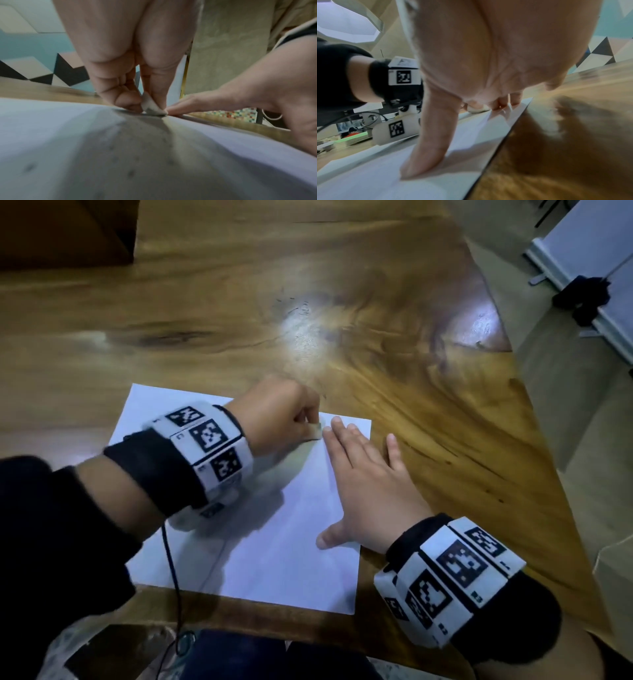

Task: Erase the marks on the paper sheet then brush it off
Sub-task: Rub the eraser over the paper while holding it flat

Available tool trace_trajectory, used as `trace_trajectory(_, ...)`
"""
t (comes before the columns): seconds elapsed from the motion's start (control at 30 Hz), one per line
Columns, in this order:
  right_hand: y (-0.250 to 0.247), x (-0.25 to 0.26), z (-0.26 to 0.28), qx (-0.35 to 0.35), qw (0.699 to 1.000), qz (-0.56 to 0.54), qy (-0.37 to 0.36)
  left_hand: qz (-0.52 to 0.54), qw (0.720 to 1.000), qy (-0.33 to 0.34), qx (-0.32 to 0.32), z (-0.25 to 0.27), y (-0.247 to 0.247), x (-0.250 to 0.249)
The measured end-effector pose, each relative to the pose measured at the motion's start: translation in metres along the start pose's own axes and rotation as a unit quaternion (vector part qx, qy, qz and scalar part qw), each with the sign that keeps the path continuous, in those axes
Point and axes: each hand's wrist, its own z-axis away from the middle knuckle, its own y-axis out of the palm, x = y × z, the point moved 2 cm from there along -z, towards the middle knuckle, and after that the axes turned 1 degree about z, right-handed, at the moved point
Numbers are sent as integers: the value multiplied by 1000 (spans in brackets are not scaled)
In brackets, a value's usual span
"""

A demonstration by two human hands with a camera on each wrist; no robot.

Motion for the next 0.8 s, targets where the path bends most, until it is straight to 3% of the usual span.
trace_trajectory(0.1, 0, 0, 0, -4, 1000, 0, -1, 5, 999, 38, 4, 12, 9, -2)
trace_trajectory(0.17, 1, -1, -1, -4, 1000, -4, 0, 11, 994, 86, 62, 38, 16, -5)
trace_trajectory(0.27, 2, -1, -2, 3, 1000, -7, -2, 13, 982, 77, 169, 55, 20, -7)
trace_trajectory(0.33, 2, -1, -2, 5, 1000, -3, -2, -13, 987, 70, 146, 39, 15, -6)
trace_trajectory(0.43, 3, 0, -2, 9, 1000, 4, 3, -35, 998, 43, 26, 10, 4, 0)
trace_trajectory(0.5, 3, 0, -2, 12, 1000, 7, 6, -13, 999, 52, -7, 13, 8, 0)
trace_trajectory(0.6, 1, 0, -2, 21, 1000, 3, 7, 76, 995, 39, 45, 56, 21, -2)
trace_trajectory(0.67, 1, 0, -2, 26, 1000, 1, 5, 57, 990, 84, 100, 85, 28, -7)
trace_trajectory(0.73, 0, 0, -1, 23, 1000, 0, 3, 60, 984, 84, 143, 91, 24, -4)
trace_trajectory(0.8, 0, 0, 0, 20, 1000, 0, 2, 49, 988, 63, 134, 73, 15, 1)
